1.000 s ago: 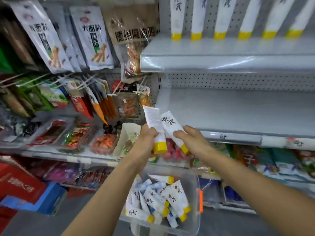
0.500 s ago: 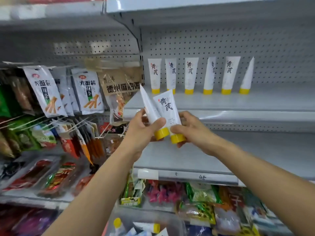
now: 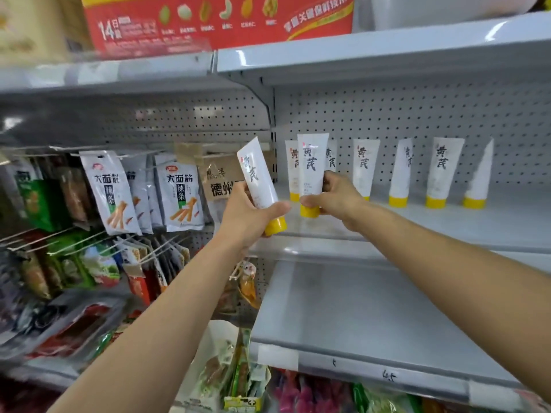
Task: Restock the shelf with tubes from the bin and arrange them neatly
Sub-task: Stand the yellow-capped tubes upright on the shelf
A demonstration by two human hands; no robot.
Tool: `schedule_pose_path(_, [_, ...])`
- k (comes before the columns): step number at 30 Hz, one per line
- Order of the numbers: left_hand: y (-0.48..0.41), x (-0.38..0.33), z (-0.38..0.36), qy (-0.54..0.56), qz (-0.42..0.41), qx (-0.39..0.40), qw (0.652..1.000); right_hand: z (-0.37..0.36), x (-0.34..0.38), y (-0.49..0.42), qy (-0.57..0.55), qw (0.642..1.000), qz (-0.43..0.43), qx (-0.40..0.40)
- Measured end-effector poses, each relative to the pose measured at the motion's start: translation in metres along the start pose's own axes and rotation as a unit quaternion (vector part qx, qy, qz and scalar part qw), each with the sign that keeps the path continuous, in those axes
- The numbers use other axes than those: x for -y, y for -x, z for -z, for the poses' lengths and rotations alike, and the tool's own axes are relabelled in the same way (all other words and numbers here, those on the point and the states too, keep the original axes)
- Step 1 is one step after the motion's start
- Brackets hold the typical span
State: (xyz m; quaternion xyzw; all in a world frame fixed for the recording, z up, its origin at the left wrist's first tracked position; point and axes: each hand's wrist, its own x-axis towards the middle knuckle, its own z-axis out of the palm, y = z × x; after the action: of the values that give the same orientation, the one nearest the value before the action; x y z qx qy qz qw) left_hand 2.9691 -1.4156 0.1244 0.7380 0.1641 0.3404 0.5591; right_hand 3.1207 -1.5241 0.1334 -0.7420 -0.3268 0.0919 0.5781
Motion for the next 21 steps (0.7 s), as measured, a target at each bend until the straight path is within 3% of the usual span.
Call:
schedule_pose_path(10, [-0.042, 0.011, 0.011, -0.001, 0.011, -0.008, 1.000, -0.030, -0.019, -0.066, 0.064, 0.998, -0.010, -0.010])
schedule_pose_path(21, [-0.046, 0.017, 0.009, -0.018, 0.004, -0.002, 1.000, -0.030, -0.017, -0.061, 0.122, 0.991, -0.048, -0.013])
